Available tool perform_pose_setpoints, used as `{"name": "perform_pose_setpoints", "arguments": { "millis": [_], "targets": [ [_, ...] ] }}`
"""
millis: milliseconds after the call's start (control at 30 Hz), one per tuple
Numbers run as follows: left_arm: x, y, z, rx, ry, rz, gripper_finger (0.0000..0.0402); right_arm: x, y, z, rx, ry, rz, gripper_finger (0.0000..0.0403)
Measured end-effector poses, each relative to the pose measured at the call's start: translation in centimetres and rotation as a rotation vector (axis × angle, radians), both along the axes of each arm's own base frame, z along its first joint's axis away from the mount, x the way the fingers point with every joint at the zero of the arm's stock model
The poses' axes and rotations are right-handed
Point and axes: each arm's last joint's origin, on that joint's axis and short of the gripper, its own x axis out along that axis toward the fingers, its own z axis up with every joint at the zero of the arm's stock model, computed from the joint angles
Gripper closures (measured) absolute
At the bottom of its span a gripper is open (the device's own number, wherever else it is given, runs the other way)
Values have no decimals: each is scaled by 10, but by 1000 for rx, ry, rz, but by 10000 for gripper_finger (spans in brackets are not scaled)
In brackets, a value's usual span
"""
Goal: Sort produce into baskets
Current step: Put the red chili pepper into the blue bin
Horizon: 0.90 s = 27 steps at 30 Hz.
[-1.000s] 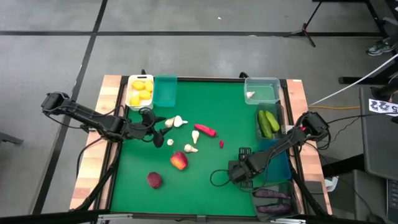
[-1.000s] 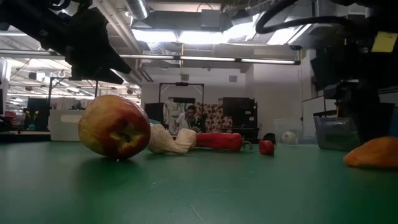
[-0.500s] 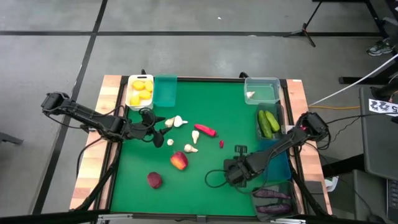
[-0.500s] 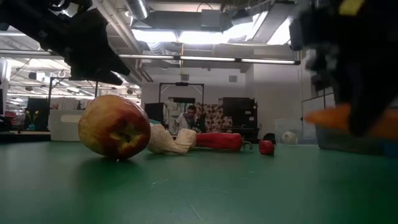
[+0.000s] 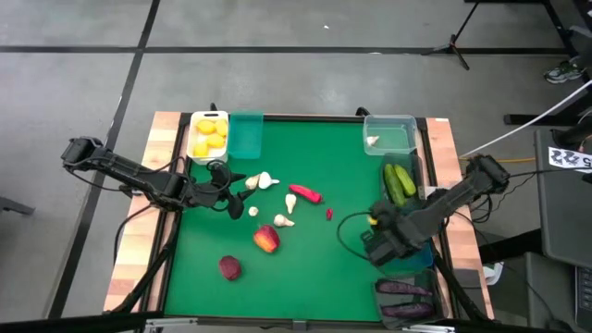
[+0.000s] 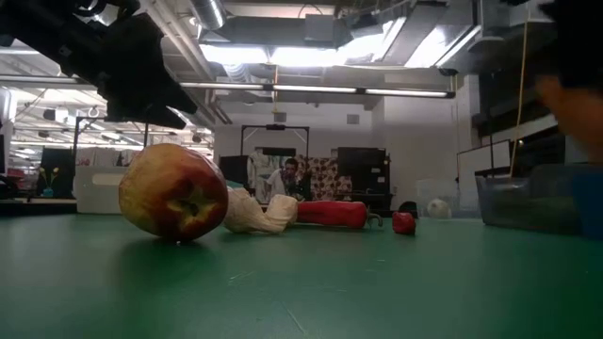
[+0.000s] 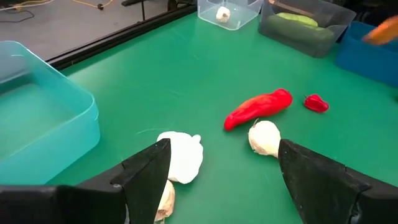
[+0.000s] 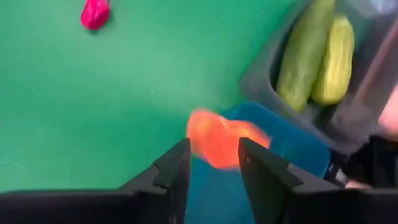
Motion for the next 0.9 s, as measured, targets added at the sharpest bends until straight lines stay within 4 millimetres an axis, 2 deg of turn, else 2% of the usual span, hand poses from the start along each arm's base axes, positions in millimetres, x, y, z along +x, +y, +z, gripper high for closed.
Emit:
{"name": "perform_pose_setpoints", "arguments": {
  "millis": [100,200,333,533,633,733,900],
  "targets": [
    [0,0,0,1,3,0,112,-14,4,1,0,-16,-108,279],
    [0,0,0,4,5,-2,111,-24,12,-7,12,-11,-117,295],
    [0,0,0,4,4,-2,111,-31,17,-12,22,22,-89,310],
    [0,0,0,-2,0,1,111,-26,20,-11,-51,-92,51,306],
    [0,0,0,-15,-8,8,112,-9,19,-11,-77,-208,180,283],
    [0,0,0,-16,-9,8,111,20,12,-9,-89,-333,286,244],
    [0,0,0,-19,-11,10,111,72,-23,-4,-54,-458,401,157]
  ]
}}
